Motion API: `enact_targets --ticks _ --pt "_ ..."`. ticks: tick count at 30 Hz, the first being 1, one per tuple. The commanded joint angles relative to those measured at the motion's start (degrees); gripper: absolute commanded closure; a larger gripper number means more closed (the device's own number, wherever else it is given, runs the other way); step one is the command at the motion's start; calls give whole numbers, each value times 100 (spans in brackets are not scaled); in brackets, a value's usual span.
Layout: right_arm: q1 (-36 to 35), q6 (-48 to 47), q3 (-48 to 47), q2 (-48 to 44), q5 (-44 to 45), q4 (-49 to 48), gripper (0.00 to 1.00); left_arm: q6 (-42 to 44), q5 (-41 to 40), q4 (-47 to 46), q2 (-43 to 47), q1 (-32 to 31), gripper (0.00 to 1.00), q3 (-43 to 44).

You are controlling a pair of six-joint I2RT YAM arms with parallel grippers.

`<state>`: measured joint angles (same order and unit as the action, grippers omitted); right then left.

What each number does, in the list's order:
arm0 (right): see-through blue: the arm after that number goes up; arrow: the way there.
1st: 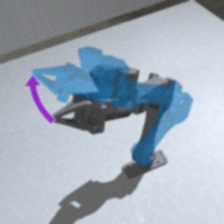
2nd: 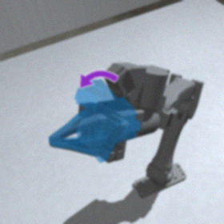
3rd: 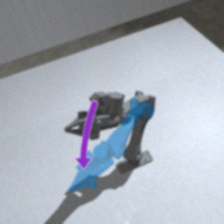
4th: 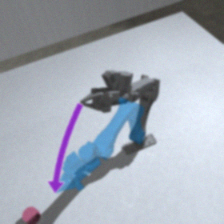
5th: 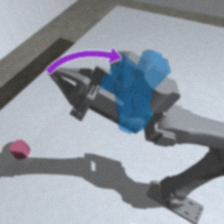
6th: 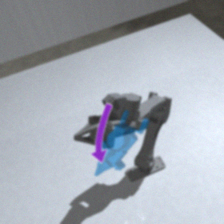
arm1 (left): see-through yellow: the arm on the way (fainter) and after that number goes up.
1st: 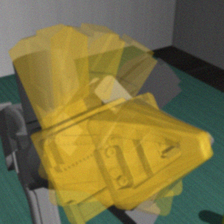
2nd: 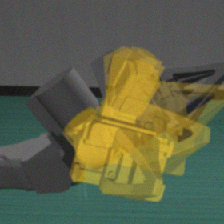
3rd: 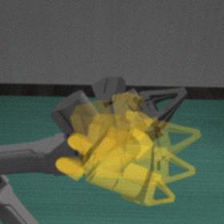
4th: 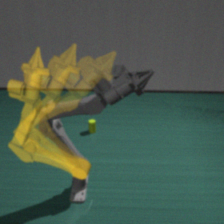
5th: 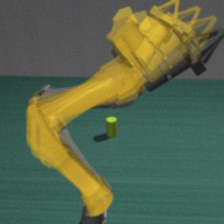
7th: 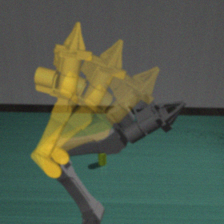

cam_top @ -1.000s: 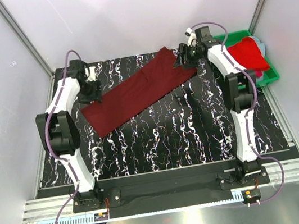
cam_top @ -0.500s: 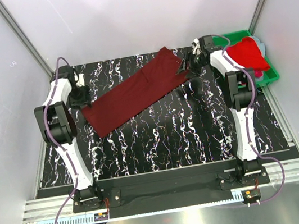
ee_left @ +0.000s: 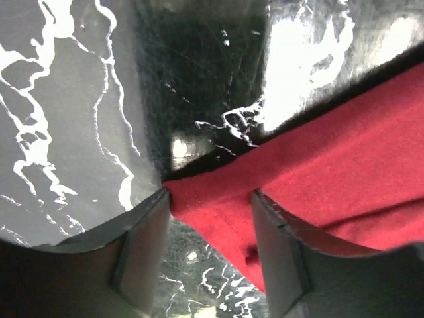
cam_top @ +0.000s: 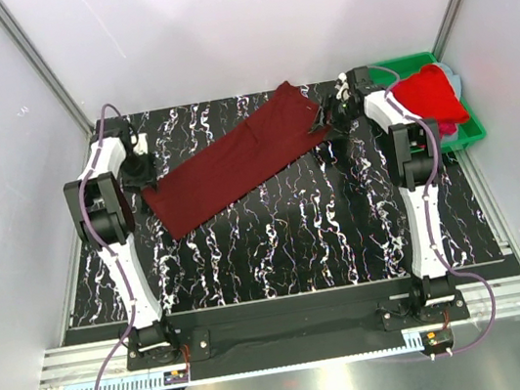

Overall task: Fold and stack the t-shirts
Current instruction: Fold the tshirt

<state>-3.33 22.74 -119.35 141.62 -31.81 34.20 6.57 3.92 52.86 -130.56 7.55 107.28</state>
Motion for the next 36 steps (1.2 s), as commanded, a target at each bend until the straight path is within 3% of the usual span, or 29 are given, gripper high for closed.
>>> enact_targets --ticks 1,4,6,16,23,31,36 --pt "8 -24 -317 225 149 -53 34 152 -76 -92 -162 9 46 310" --pt "-1 -7 -413 313 184 -71 34 187 20 -48 -215 9 72 319" --pt "-1 11 -501 384 237 -97 34 213 126 -4 -119 18 100 214" --pt "-1 283 -1573 1095 246 -176 37 82 838 189 1066 -350 100 -1427" --pt "8 345 -2328 1543 518 -124 44 -59 1181 225 1902 -1289 100 -2290" --pt "-10 205 -2339 1509 676 34 43 -156 1374 163 2685 -2248 100 -3099" --pt "-9 -103 -2251 1307 931 245 41 -165 1558 146 2922 -2504 100 -3398"
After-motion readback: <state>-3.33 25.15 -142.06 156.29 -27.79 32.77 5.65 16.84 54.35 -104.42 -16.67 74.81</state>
